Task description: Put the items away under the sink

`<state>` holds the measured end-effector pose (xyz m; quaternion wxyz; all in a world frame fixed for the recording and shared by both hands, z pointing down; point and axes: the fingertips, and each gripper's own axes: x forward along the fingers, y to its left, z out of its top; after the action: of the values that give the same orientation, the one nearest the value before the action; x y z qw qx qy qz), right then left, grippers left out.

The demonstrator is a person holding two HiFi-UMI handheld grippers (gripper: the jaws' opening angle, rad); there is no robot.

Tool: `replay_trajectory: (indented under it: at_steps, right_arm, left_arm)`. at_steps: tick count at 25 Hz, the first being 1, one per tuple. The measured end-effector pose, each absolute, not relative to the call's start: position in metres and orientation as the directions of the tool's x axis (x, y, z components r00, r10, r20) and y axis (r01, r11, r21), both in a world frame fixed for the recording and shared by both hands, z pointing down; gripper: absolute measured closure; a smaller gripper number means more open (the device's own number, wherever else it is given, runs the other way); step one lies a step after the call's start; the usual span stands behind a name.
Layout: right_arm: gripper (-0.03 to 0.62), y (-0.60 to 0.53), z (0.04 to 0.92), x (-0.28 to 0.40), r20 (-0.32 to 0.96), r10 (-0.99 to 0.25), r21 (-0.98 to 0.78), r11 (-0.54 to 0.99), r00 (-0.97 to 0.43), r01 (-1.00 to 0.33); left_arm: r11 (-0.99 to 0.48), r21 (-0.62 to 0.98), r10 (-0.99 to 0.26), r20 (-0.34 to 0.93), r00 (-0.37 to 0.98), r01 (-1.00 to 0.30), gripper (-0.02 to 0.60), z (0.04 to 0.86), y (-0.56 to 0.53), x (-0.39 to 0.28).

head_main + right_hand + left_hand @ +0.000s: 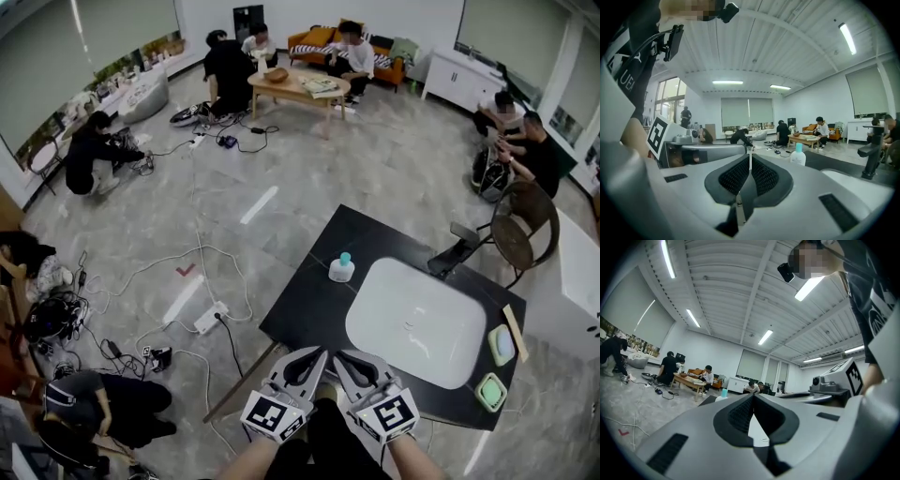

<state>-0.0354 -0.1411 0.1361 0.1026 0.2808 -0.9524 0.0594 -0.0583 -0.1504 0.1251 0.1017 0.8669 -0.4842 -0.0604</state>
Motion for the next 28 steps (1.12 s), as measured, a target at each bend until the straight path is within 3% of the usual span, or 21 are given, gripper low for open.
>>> replay_trajectory:
  at_steps: [28]
  right_arm:
    - [0.559,-0.297,0.207,-0.027,0.341,-0.491,-0.148,0.814,-0.802,-0.561]
  left_arm:
    - [-0.376,0.302,-0.897,0.117,0.425,-0.876,0.574,0.188,-0.293,-0.05]
